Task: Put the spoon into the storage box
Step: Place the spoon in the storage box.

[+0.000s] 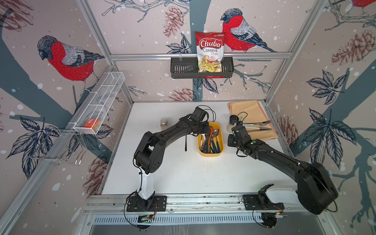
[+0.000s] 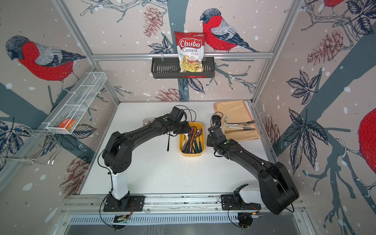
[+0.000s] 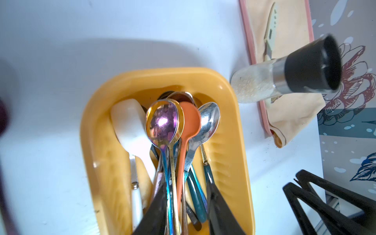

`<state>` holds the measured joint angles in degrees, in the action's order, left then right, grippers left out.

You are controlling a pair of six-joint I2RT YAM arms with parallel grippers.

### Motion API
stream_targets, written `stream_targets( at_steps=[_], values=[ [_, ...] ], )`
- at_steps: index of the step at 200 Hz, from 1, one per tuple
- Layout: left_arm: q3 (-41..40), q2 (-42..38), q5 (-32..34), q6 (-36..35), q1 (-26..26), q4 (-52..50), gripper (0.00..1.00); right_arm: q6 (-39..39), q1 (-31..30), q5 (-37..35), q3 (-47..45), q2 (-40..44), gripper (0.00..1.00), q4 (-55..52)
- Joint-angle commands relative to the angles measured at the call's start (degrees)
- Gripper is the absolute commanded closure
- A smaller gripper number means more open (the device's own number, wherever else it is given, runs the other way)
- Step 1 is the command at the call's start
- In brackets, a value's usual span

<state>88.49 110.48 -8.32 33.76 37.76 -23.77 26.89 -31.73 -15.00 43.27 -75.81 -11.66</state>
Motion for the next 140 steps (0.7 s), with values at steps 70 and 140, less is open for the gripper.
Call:
stream_targets(
  at_steps=[70, 140],
  values=[
    [-5.73, -2.33, 17.59, -10.68, -8.51, -8.34, 0.62, -1.32, -0.03, -0.38, 2.44, -2.17, 0.55, -0.55],
    [-8.1, 2.49, 16.91, -9.62, -9.2, -5.56, 0.61, -0.97, -0.04, -0.81, 2.5, -1.99, 0.55, -1.19]
  ],
)
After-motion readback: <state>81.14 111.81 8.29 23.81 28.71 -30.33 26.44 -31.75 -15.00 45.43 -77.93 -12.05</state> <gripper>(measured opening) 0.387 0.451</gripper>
